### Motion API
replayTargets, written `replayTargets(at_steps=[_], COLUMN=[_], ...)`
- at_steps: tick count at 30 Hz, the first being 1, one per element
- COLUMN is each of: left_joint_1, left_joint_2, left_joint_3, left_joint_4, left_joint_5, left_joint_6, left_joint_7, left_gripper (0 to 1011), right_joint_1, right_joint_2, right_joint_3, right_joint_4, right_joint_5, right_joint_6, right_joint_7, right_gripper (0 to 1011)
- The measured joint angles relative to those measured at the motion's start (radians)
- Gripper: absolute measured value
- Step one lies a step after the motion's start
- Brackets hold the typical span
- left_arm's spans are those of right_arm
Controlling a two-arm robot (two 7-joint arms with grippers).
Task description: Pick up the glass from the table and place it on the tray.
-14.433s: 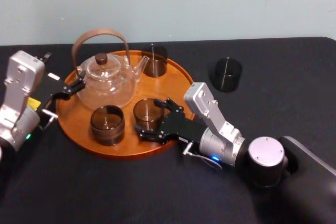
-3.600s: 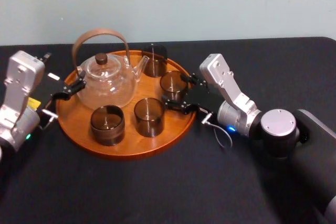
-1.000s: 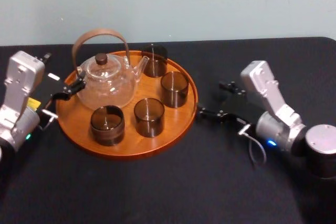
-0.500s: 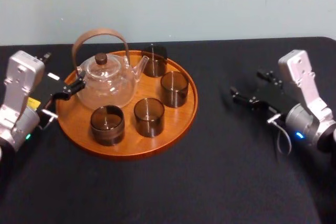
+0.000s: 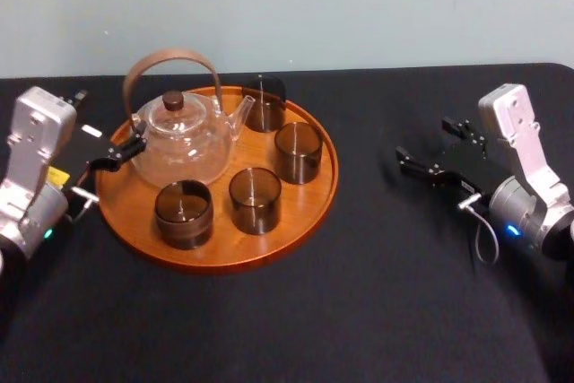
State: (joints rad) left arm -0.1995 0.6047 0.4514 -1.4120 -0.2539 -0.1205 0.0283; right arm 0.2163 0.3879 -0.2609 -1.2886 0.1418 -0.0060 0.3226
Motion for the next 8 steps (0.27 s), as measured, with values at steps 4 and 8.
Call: replayTargets(at_steps=[4,8], left_joint_1=[0.000,0.000], left_joint_2=[0.000,0.000], left_joint_3=[0.000,0.000], left_joint_4=[0.000,0.000], left_joint_5=[0.000,0.000], left_joint_6=[0.000,0.000], left_joint_7=[0.000,0.000], left_gripper=[1009,1009], right_joint_1=[0.000,-0.001], right_joint_2=[0.000,0.001], right_joint_3=[-0.001,-0.002], right_joint_4=[-0.001,-0.001], right_joint_5=[0.000,0.000], right_joint_6=[0.000,0.000], right_joint_7=[0.001,0.002], right_gripper=[1002,1002])
